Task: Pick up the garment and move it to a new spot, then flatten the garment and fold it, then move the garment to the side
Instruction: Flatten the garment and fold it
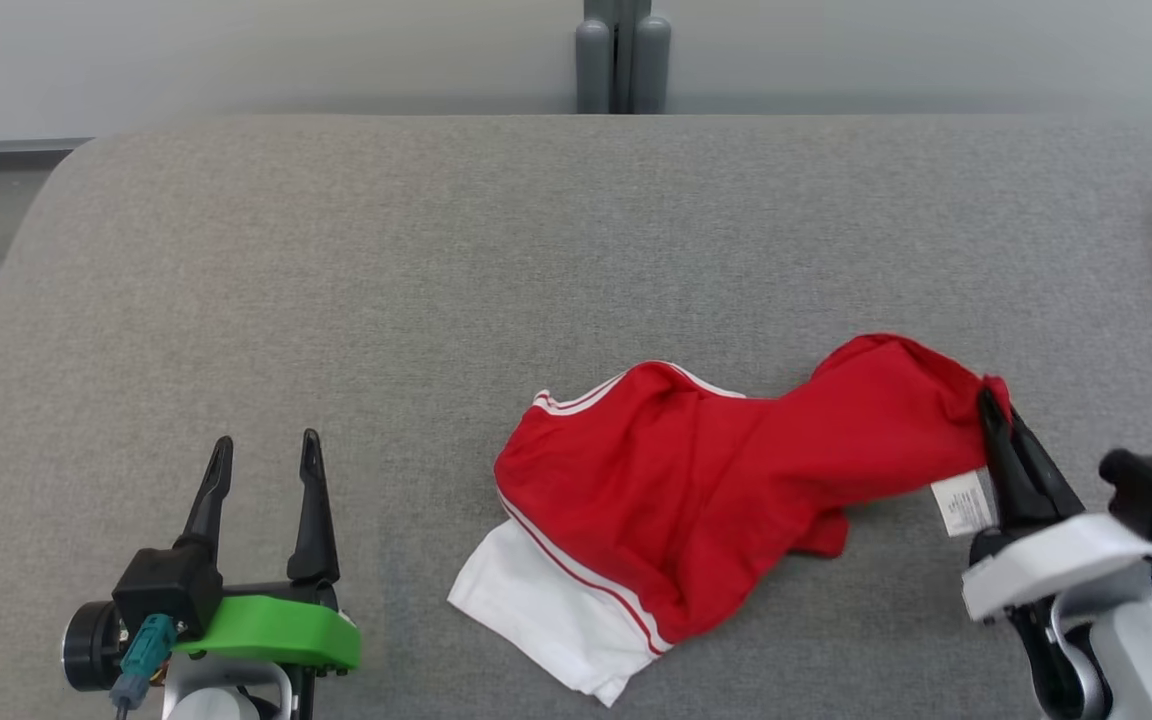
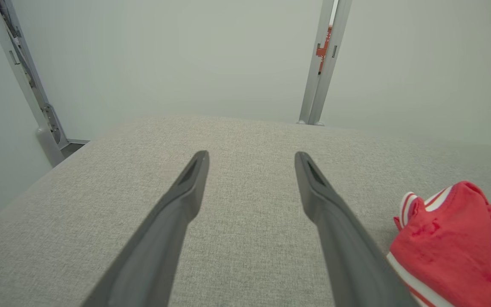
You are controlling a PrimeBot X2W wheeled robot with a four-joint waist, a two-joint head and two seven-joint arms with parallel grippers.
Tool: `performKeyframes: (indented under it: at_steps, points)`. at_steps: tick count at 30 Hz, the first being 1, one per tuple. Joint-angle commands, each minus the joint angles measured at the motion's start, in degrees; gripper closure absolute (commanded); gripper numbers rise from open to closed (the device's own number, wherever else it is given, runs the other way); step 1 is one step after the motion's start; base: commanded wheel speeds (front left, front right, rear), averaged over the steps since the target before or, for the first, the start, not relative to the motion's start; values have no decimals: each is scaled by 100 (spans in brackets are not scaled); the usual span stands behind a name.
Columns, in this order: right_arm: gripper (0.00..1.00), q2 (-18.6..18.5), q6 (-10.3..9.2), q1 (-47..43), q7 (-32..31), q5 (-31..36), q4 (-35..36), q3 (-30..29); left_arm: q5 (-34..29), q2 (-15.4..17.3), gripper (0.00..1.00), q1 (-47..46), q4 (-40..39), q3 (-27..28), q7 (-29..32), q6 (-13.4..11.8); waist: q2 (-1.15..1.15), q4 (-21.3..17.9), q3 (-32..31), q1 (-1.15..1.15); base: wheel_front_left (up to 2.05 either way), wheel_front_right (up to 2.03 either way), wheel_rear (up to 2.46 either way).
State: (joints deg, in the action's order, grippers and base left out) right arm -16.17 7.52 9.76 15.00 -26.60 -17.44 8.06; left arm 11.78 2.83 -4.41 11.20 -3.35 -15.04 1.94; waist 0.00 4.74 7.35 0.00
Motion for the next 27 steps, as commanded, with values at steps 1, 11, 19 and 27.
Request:
performKeyframes:
  at_steps: [1, 11, 19, 27]
  points:
    - [100, 77, -7, -235, 16, 23, 169, -121, -22, 13, 0, 10, -21, 21, -17, 5, 0, -181, -9, 0, 0, 0, 0]
    - [81, 782, -5, -1793, -70, 66, 661, -1023, -99, 14, 0, -23, 42, 49, -18, 99, 0, -265, -42, 0, 0, 0, 0]
    - [0, 951, -4, -1724, -10, 416, 983, -1201, -186, 14, 0, 1, 70, 88, -17, 154, 0, -315, -124, 0, 0, 0, 0]
    - [0, 930, -4, -1431, 18, 750, 1284, -1149, -374, 14, 0, -311, 88, -20, -17, 248, 0, -417, -87, 0, 0, 0, 0]
